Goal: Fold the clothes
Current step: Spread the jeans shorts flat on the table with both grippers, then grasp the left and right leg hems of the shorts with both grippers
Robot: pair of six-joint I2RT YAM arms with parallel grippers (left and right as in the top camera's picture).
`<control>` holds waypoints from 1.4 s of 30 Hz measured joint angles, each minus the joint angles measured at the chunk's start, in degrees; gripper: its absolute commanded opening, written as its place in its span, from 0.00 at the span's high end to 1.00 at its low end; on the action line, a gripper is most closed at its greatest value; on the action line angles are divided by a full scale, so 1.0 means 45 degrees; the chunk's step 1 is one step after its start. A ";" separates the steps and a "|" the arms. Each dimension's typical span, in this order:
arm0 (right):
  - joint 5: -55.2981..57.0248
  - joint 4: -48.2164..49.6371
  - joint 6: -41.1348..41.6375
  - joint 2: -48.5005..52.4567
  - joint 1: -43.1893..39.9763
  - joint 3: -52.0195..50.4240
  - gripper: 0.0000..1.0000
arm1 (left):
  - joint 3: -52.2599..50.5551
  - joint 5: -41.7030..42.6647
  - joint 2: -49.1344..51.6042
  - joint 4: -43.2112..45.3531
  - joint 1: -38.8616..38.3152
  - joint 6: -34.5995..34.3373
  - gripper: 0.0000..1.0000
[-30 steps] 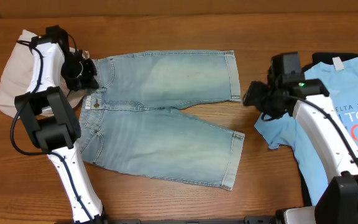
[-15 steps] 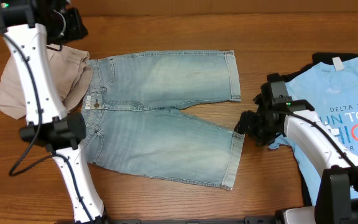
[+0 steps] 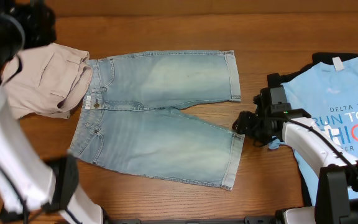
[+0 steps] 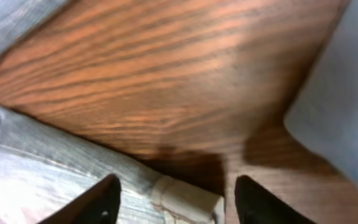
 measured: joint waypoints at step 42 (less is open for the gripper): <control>-0.2035 -0.4269 0.0330 -0.0287 -0.0296 -0.0155 0.38 | -2.0497 -0.2487 -0.3993 0.3682 0.2584 -0.1972 0.11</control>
